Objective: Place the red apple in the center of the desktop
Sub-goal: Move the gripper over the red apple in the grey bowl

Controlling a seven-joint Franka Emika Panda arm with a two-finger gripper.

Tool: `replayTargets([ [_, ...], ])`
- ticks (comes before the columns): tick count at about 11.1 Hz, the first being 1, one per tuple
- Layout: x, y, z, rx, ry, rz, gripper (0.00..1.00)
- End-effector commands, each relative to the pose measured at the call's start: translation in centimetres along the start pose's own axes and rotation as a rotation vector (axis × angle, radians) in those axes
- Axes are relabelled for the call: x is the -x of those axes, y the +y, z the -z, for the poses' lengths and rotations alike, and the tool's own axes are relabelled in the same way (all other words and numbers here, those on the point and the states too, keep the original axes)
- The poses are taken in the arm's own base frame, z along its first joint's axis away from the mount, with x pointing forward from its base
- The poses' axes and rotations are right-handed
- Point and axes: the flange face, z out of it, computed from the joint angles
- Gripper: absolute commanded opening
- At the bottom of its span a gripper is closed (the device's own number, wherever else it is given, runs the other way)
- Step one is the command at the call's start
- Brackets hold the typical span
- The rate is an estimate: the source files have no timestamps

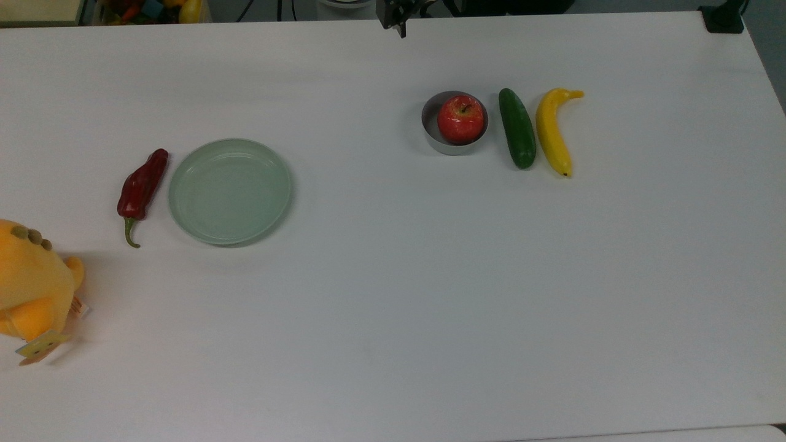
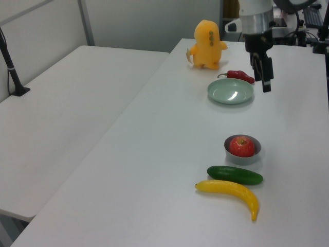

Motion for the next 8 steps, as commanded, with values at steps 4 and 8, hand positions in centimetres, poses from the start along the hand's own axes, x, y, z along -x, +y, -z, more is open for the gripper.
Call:
replayTargets([
  [4,0.0,-2.9,-9.3,0.004,-0.014,0.065,1.00],
  [8,-1.1,-3.0,-13.3,0.027,0.080,0.064,1.00],
])
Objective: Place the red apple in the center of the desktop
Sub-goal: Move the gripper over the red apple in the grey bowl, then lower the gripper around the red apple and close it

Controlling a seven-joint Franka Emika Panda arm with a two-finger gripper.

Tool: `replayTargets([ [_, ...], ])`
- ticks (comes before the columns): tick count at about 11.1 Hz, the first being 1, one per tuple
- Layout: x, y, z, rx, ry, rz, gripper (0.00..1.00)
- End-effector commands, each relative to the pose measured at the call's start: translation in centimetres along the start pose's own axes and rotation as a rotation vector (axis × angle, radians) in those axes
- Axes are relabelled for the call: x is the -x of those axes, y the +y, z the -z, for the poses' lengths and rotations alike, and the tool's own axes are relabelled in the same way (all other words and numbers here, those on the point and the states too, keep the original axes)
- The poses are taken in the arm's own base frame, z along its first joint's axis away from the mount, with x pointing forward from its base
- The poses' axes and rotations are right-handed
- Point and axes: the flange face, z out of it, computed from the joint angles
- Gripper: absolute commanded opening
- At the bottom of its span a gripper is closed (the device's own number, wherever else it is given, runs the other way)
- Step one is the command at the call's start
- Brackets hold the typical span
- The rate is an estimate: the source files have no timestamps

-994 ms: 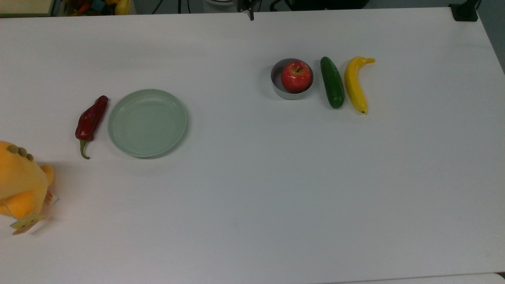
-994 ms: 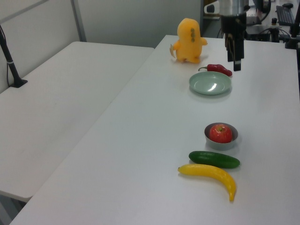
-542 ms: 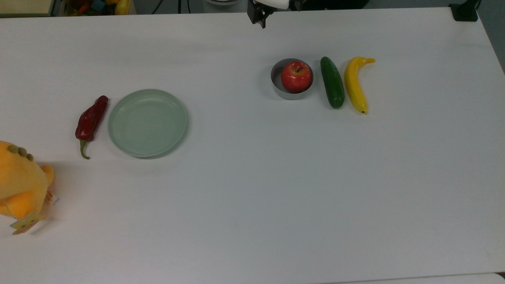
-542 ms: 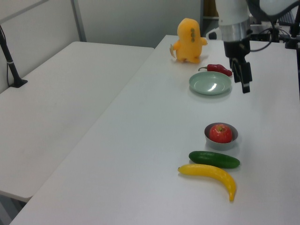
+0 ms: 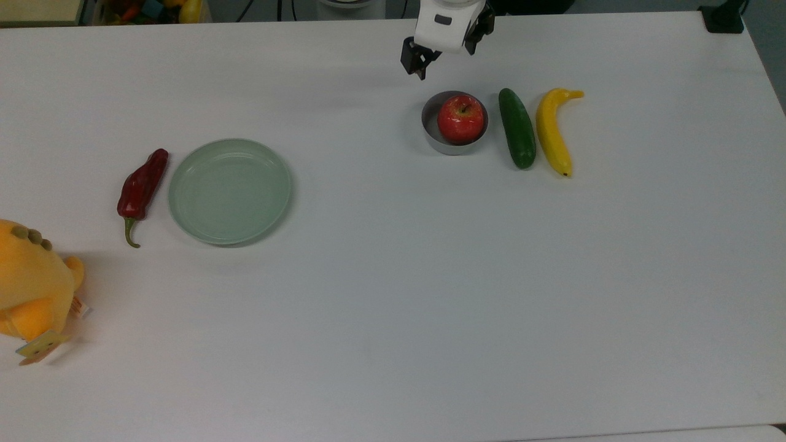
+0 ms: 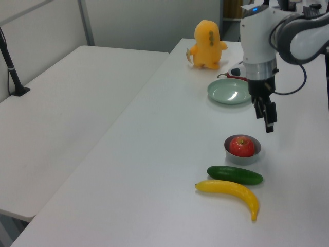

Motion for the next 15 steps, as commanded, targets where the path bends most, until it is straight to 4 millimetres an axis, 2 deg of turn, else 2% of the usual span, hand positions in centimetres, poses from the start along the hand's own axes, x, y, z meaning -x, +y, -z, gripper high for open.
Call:
replayTargets([
  [1,-0.7,0.0,-1.7,0.005,0.084,0.007,1.00],
  [5,-1.8,-0.4,-4.2,0.026,0.180,0.017,1.00],
  [14,-3.3,-1.2,-5.9,0.085,0.226,0.084,0.99],
  [15,-3.4,-1.3,-6.2,0.101,0.219,0.101,0.91],
])
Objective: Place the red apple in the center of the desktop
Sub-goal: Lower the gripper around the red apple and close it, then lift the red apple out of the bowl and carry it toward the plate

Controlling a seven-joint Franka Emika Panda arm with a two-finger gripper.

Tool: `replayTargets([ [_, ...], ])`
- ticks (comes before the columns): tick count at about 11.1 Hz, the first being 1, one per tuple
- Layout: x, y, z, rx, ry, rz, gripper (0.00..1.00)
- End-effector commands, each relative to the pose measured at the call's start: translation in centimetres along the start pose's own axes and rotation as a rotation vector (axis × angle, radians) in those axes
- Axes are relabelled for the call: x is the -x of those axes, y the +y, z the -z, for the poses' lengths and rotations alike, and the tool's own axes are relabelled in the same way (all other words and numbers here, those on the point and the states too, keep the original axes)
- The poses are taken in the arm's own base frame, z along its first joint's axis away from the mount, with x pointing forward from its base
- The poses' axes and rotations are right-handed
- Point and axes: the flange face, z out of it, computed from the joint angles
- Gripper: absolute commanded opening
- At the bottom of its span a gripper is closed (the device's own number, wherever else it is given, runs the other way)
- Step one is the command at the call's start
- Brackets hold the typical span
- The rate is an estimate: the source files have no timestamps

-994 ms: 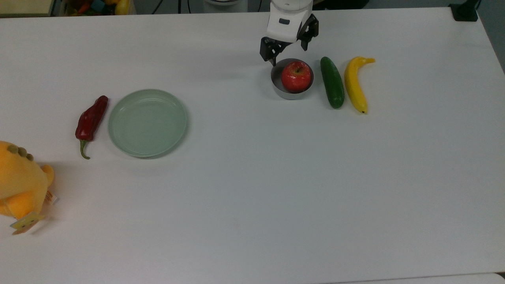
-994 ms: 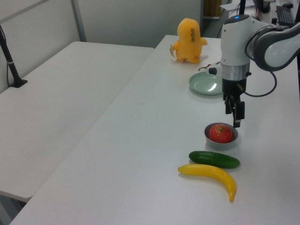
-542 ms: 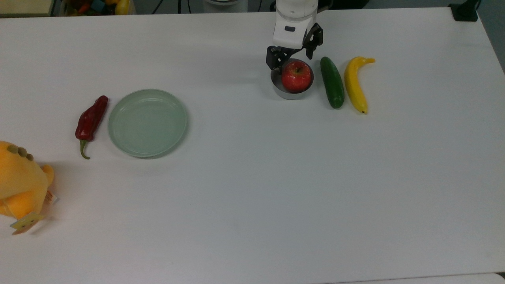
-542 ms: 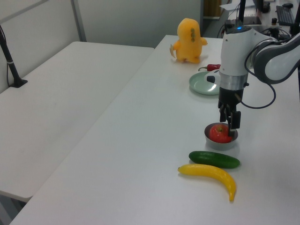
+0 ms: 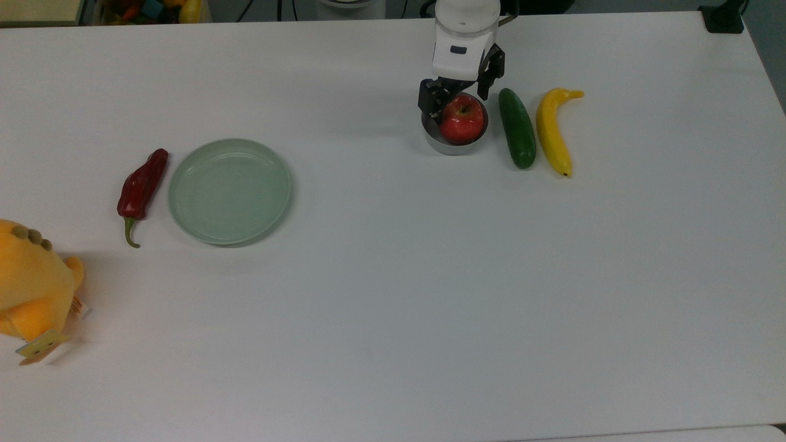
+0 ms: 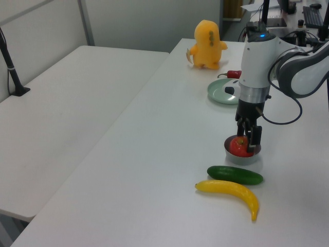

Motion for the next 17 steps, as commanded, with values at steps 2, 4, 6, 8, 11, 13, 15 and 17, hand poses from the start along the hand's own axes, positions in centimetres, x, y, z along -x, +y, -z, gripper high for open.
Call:
replayTargets([
  [2,0.0,-0.4,-1.0,0.044,0.008,0.065,0.57],
  [4,0.1,-0.4,-1.0,0.045,0.002,0.072,0.19],
  [6,0.2,-0.4,-0.7,0.044,-0.015,0.064,0.12],
  [8,0.2,-0.6,1.0,0.050,-0.017,0.065,0.11],
  [11,-0.6,0.1,5.6,0.061,-0.020,0.043,0.11],
  [13,-1.2,1.3,9.8,0.055,-0.037,0.011,0.11],
  [15,-1.3,4.3,15.3,0.049,-0.045,-0.045,0.11],
  [17,-0.9,7.2,19.8,0.033,-0.044,-0.105,0.11],
])
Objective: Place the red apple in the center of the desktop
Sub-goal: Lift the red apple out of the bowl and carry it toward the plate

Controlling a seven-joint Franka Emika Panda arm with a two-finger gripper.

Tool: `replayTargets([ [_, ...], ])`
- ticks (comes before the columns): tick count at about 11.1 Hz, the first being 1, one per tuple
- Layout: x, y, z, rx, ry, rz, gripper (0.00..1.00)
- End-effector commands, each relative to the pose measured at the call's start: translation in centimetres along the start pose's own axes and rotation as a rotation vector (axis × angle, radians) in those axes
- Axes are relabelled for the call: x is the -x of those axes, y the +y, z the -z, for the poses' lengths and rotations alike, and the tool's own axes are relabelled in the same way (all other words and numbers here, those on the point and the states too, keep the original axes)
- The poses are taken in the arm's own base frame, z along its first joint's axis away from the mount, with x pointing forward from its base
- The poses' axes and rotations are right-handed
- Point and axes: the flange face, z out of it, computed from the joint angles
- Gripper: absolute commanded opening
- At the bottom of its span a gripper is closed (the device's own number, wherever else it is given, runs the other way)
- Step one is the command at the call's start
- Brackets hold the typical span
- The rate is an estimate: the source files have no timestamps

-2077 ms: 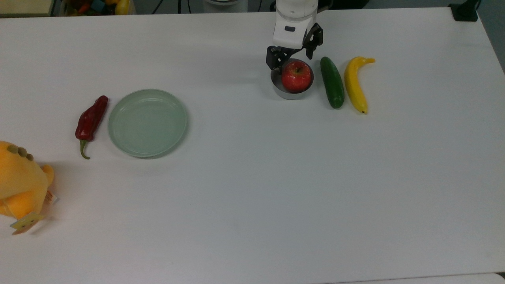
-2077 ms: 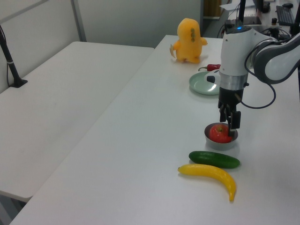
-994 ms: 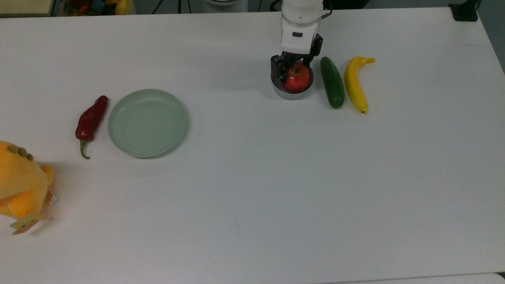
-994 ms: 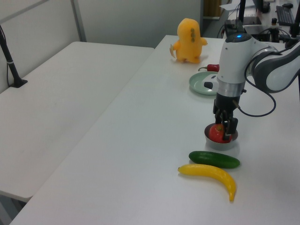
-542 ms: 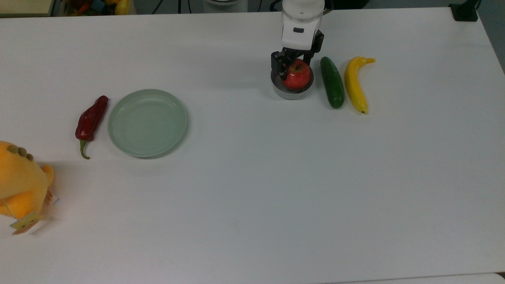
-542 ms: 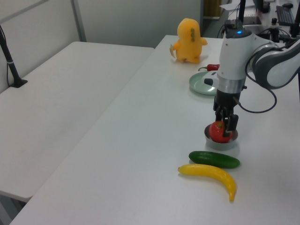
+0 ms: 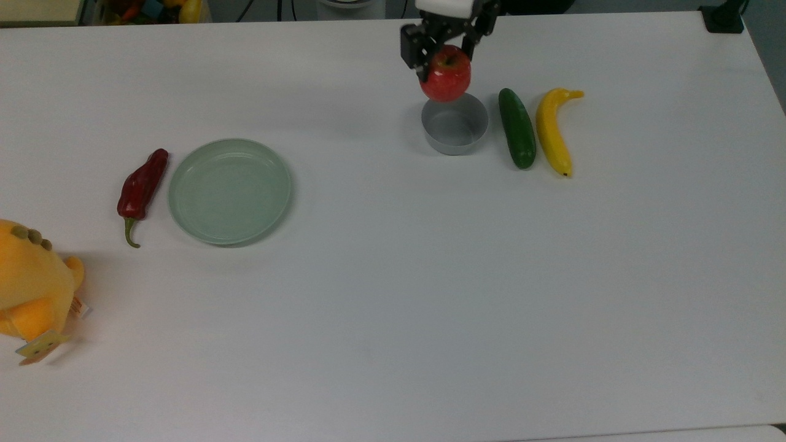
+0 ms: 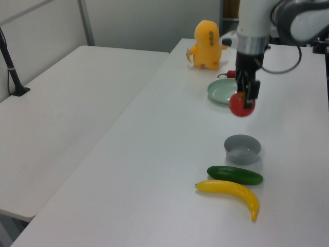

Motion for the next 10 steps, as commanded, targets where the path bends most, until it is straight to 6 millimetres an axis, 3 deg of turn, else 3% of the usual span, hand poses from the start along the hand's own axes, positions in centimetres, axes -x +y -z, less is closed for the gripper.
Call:
replayTargets([
  [1,1.0,5.1,6.1,-0.029,-0.020,-0.086,0.11],
  [3,2.1,8.9,7.9,-0.027,-0.011,-0.136,0.11],
  [5,3.0,12.1,7.3,-0.027,-0.015,-0.128,0.11],
  [8,3.4,16.0,4.3,-0.024,-0.027,-0.111,0.11],
  [10,2.3,17.4,0.0,0.005,0.016,-0.126,0.11],
])
